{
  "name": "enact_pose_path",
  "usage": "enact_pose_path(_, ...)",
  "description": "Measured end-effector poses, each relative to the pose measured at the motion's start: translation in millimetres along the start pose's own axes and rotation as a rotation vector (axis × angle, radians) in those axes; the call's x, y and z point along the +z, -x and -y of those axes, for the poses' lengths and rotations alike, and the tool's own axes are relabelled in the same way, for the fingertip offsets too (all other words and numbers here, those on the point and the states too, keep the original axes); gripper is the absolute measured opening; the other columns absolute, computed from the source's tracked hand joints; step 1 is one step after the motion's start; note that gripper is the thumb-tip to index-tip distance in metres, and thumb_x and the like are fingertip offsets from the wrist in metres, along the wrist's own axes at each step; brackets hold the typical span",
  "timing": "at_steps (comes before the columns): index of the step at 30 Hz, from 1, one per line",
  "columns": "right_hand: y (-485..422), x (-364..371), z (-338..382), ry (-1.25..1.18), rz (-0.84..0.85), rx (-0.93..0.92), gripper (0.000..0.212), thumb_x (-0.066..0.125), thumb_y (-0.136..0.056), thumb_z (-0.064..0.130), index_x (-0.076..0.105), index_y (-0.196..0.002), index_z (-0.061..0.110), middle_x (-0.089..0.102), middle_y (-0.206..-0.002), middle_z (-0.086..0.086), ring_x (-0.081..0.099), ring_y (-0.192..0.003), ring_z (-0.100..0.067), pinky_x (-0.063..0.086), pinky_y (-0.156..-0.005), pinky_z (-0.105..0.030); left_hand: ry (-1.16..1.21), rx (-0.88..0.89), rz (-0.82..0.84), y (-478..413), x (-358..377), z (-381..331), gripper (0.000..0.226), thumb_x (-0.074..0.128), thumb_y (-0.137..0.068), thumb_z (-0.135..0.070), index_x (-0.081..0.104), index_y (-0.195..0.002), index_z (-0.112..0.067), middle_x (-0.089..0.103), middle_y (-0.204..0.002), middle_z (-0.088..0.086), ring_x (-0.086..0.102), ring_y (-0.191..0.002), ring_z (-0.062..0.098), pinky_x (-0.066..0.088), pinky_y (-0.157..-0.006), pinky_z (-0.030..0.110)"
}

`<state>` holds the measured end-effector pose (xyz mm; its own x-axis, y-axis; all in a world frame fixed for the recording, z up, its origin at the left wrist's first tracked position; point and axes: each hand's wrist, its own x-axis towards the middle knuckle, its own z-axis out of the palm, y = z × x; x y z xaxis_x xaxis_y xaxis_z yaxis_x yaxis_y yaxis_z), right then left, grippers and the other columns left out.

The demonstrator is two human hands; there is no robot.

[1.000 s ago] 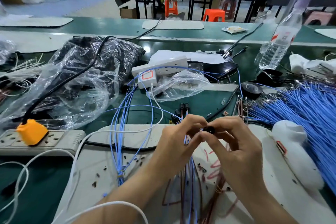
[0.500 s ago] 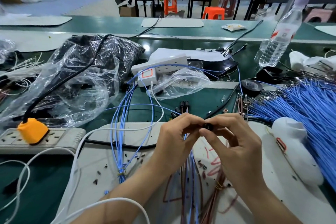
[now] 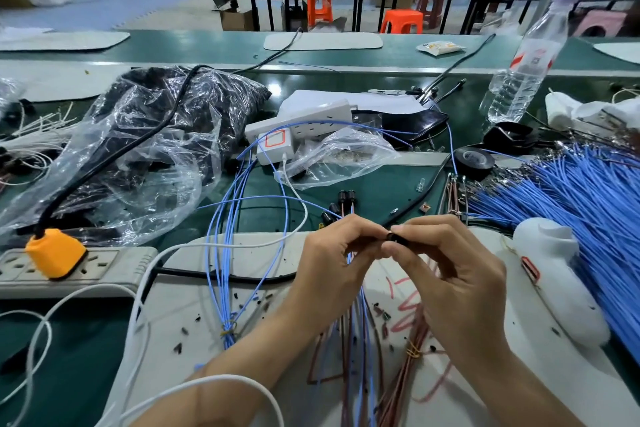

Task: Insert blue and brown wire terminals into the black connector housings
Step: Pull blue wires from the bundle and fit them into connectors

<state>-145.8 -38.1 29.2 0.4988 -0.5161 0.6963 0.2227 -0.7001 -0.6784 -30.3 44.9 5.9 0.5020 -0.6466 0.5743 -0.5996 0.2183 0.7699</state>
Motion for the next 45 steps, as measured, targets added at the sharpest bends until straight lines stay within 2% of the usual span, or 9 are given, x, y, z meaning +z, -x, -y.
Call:
enact_pose_path(5, -3, -1, 4, -0.097, -0.034, 0.164, 0.022, 0.079, -0.075, 0.028, 0.059, -0.084, 0.031, 0.067, -0.080, 0.006, 0.067, -0.071, -0.009, 0.054, -0.069, -0.018, 0.000, 0.052, 0.083, 1, -1, -6, 0.031, 0.066, -0.086, -0.011, 0.055, -0.114, -0.019, 0.065, -0.096, -0.022, 0.065, -0.078, -0.002, 0.050, -0.073, 0.012)
enact_pose_path(8, -9, -9, -2, -0.094, -0.063, 0.195, 0.020, 0.073, -0.077, 0.043, 0.058, -0.082, 0.032, 0.069, -0.082, 0.010, 0.066, -0.072, -0.007, 0.052, -0.070, -0.017, -0.032, 0.085, 0.056, 1, -3, -5, 0.023, 0.066, -0.087, -0.016, 0.058, -0.107, -0.022, 0.066, -0.092, -0.013, 0.064, -0.075, -0.003, 0.050, -0.073, 0.013)
enact_pose_path(11, -22, -32, -25, 0.236, -0.105, 0.332, 0.024, 0.063, -0.082, 0.053, 0.057, -0.083, 0.030, 0.065, -0.082, 0.006, 0.062, -0.077, -0.005, 0.052, -0.076, -0.022, -0.089, 0.075, -0.009, -1, -6, -3, 0.017, 0.067, -0.086, -0.015, 0.064, -0.102, -0.018, 0.065, -0.083, -0.011, 0.062, -0.069, 0.005, 0.051, -0.069, 0.020)
enact_pose_path(13, -25, -43, -43, 0.581, 0.060, 0.507, 0.025, 0.067, -0.083, 0.042, 0.058, -0.083, 0.020, 0.059, -0.093, -0.004, 0.058, -0.091, -0.020, 0.049, -0.088, -0.038, -0.152, 0.102, 0.004, -1, -6, -4, 0.016, 0.067, -0.086, -0.016, 0.066, -0.101, -0.011, 0.067, -0.085, -0.007, 0.060, -0.073, 0.012, 0.051, -0.071, 0.022)
enact_pose_path(16, -21, -40, -54, 0.759, 0.244, 0.618, 0.025, 0.071, -0.082, 0.037, 0.058, -0.078, 0.016, 0.058, -0.099, -0.008, 0.049, -0.100, -0.027, 0.039, -0.094, -0.039, -0.192, 0.117, 0.198, 0, -5, -7, 0.015, 0.062, -0.089, -0.017, 0.065, -0.101, -0.008, 0.067, -0.092, -0.005, 0.059, -0.091, 0.015, 0.049, -0.083, 0.026)
enact_pose_path(23, -20, -34, -54, 0.681, 0.083, 0.579, 0.010, 0.073, -0.080, 0.012, 0.064, -0.077, 0.014, 0.066, -0.089, -0.011, 0.055, -0.094, -0.035, 0.043, -0.088, -0.040, -0.314, 0.114, 0.646, 7, 3, -15, 0.024, 0.054, -0.095, -0.019, 0.060, -0.119, -0.018, 0.065, -0.107, -0.001, 0.049, -0.105, 0.011, 0.033, -0.098, 0.027)
enact_pose_path(29, -20, -37, -55, 0.428, -0.069, 0.661, 0.027, 0.070, -0.077, -0.006, 0.059, -0.087, 0.017, 0.064, -0.073, 0.004, 0.060, -0.065, -0.013, 0.051, -0.069, -0.029, -0.336, 0.074, 0.719, 5, 3, -21, 0.031, 0.054, -0.096, -0.026, 0.057, -0.126, -0.027, 0.060, -0.117, -0.006, 0.043, -0.116, 0.006, 0.032, -0.104, 0.031)
enact_pose_path(39, -23, -45, -52, 0.325, -0.139, 0.728, 0.036, 0.072, -0.072, 0.001, 0.056, -0.095, 0.024, 0.067, -0.075, 0.007, 0.065, -0.067, -0.007, 0.051, -0.062, -0.023, -0.329, 0.027, 0.725, 7, 2, -21, 0.030, 0.054, -0.096, -0.024, 0.058, -0.125, -0.025, 0.059, -0.117, -0.006, 0.042, -0.114, 0.005, 0.034, -0.103, 0.036)
enact_pose_path(45, -23, -42, -52, 0.424, -0.039, 0.739, 0.031, 0.074, -0.075, 0.003, 0.057, -0.091, 0.024, 0.064, -0.068, 0.010, 0.063, -0.067, -0.010, 0.049, -0.061, -0.024, -0.343, 0.024, 0.736, 7, 3, -21, 0.030, 0.054, -0.095, -0.025, 0.058, -0.125, -0.025, 0.058, -0.118, -0.008, 0.042, -0.117, 0.005, 0.031, -0.104, 0.032)
